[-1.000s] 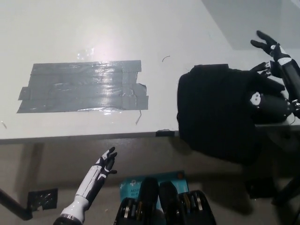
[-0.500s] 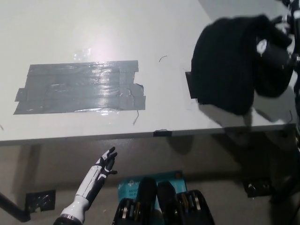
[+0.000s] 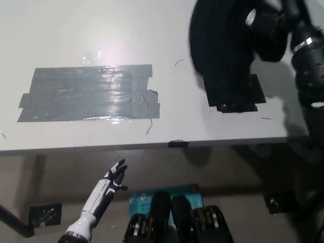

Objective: A person hands a black t-shirt to the robot and rhe robot picks it up with its right hand and places it on the black spot on the desk infron tof it

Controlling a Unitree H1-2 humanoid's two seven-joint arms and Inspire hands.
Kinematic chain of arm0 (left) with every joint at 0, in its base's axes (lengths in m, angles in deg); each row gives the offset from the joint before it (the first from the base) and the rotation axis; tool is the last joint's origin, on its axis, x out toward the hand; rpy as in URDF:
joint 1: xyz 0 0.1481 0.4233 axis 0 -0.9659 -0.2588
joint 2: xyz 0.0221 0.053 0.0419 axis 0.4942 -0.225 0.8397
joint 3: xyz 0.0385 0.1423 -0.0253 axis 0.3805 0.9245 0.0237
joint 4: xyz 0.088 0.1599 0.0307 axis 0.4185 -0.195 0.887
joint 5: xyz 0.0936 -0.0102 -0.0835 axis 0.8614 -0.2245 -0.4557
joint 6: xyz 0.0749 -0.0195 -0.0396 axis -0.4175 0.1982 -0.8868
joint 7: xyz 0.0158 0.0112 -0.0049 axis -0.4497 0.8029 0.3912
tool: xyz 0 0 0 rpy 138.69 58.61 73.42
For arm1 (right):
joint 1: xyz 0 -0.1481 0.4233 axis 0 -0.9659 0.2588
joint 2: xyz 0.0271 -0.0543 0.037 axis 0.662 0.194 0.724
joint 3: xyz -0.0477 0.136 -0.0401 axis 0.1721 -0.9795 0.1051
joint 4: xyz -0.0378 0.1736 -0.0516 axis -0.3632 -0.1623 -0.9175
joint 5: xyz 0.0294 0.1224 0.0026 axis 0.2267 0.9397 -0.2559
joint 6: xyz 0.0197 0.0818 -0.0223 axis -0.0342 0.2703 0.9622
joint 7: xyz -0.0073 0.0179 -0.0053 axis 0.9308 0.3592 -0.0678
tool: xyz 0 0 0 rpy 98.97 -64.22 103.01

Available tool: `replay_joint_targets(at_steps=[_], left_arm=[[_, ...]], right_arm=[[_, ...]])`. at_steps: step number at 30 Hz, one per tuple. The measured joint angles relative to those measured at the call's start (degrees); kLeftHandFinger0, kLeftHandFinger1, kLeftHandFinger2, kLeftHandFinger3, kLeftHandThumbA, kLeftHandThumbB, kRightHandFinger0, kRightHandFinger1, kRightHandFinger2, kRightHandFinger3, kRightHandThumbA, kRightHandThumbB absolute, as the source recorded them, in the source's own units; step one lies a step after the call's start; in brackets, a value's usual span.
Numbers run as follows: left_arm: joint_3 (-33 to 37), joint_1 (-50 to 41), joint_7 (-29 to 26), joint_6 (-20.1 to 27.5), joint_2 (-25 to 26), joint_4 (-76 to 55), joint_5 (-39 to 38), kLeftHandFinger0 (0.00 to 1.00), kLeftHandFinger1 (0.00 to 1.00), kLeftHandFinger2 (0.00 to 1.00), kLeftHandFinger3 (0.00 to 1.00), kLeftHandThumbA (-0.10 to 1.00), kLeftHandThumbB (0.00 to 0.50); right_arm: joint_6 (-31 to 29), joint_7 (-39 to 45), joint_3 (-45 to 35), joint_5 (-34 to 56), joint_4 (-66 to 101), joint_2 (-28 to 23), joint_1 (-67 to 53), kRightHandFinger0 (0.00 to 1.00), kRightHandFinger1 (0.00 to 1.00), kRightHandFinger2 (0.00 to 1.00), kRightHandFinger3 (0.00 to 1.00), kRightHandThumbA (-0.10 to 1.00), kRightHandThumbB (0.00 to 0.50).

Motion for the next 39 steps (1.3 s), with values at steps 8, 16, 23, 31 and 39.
replay_joint_targets(at_steps=[8, 16, 23, 31, 39], left_arm=[[0.0, 0.1, 0.0, 0.0, 0.0, 0.0, 0.0, 0.75, 1.0, 1.0, 1.0, 1.0, 0.5], [0.0, 0.6, 0.1, -0.3, 0.0, 0.0, 0.0, 0.72, 1.0, 1.0, 1.0, 1.0, 0.5], [0.0, 1.3, 0.1, -0.5, 0.0, 0.0, 0.0, 0.71, 1.0, 1.0, 1.0, 1.0, 0.5], [0.0, 2.1, 0.1, -1.0, 0.1, 0.0, 0.0, 0.69, 1.0, 1.0, 1.0, 1.0, 0.5], [0.0, 2.8, 0.3, -1.3, 0.1, 0.0, 0.0, 0.7, 1.0, 1.0, 1.0, 1.0, 0.5]], right_arm=[[1.8, 9.8, 13.9, -2.9, -3.1, -2.0, -4.8, 1.0, 1.0, 1.0, 1.0, 0.6, 0.5], [3.9, 17.7, 20.5, -4.2, 0.1, -7.3, -8.0, 1.0, 1.0, 1.0, 1.0, 0.39, 0.5], [7.2, 24.9, 20.7, -3.9, 8.4, -14.7, -8.1, 1.0, 1.0, 1.0, 1.0, 0.36, 0.5], [12.8, 31.6, 10.1, 0.0, 23.9, -25.9, -8.6, 1.0, 1.0, 1.0, 1.0, 0.67, 0.497], [15.9, 31.8, -9.2, 7.1, 40.2, -28.1, -10.8, 1.0, 1.0, 1.0, 1.0, 0.84, 0.483]])
